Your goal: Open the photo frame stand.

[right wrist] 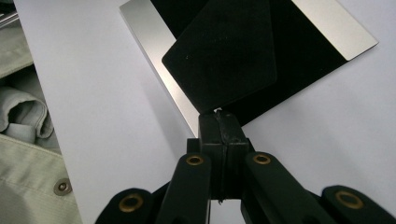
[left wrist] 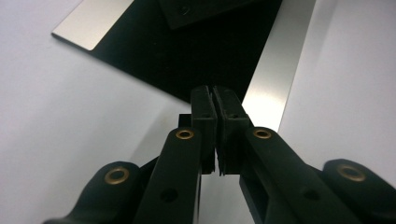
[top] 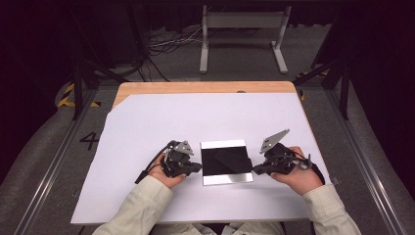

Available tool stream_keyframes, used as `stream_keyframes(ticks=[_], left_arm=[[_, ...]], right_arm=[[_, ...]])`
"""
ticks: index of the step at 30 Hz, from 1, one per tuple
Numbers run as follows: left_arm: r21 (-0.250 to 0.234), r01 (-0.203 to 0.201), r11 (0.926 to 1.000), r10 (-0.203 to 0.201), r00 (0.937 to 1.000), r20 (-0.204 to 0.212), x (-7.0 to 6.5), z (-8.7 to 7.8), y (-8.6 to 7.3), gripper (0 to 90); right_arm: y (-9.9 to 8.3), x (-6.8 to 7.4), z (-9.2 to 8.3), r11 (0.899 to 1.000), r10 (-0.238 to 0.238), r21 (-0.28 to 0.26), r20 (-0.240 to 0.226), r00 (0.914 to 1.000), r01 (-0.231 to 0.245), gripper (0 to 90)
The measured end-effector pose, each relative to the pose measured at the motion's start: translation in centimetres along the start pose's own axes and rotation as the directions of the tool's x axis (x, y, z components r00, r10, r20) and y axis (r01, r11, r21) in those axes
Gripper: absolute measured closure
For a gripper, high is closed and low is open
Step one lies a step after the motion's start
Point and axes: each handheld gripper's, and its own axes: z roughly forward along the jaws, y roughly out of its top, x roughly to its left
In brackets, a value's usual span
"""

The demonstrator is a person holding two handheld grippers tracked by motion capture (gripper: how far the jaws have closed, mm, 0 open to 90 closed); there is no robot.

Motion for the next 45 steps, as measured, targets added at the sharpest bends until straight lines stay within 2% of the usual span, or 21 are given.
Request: stream_keyframes(ticks=[3, 4, 7, 15, 22, 30, 40, 45], left_arm=[[0.020, -0.009, 0.9998, 0.009, 0.9999, 0.013, -0.3, 0.6, 0.1, 89.3], [0.038, -0.029, 0.9989, 0.029, 0.9996, 0.007, -0.5, 0.9, 0.1, 89.2], [0.067, -0.043, 0.9968, 0.042, 0.9991, 0.008, -0.9, 1.4, 0.1, 89.4], [0.098, -0.057, 0.9936, 0.057, 0.9983, -0.003, -1.0, 1.6, 0.1, 90.0], [0.097, -0.058, 0.9936, 0.058, 0.9983, -0.004, -1.0, 1.6, 0.1, 90.0], [0.094, -0.056, 0.9939, 0.057, 0.9984, -0.004, -1.0, 1.6, 0.1, 90.0], [0.085, -0.051, 0.9951, 0.051, 0.9987, 0.000, -1.0, 1.7, 0.0, 90.0], [0.082, -0.054, 0.9951, 0.054, 0.9985, -0.001, -1.0, 1.7, 0.0, 89.9]], right_arm=[[0.1, 0.0, -0.1, 1.000, 0.002, -0.014, 0.003, 1.0000, -0.002, 90.0], [0.1, 0.1, -0.2, 1.000, 0.002, -0.017, 0.004, 1.0000, -0.002, 90.0], [0.2, 0.1, -0.1, 1.000, 0.004, -0.024, 0.006, 1.0000, -0.004, 90.0], [0.5, 0.3, -0.4, 0.998, -0.001, -0.056, 0.014, 0.9999, 0.001, 90.0], [0.8, 0.4, -0.7, 0.995, 0.010, -0.104, 0.024, 0.9997, -0.007, 90.0], [1.2, 0.9, -1.0, 0.989, 0.005, -0.145, 0.061, 0.9981, 0.004, 90.0], [1.3, 1.1, -1.1, 0.986, 0.009, -0.166, 0.083, 0.9965, 0.005, 90.0], [1.3, 1.2, -1.1, 0.989, 0.007, -0.150, 0.097, 0.9952, 0.008, 90.0]])
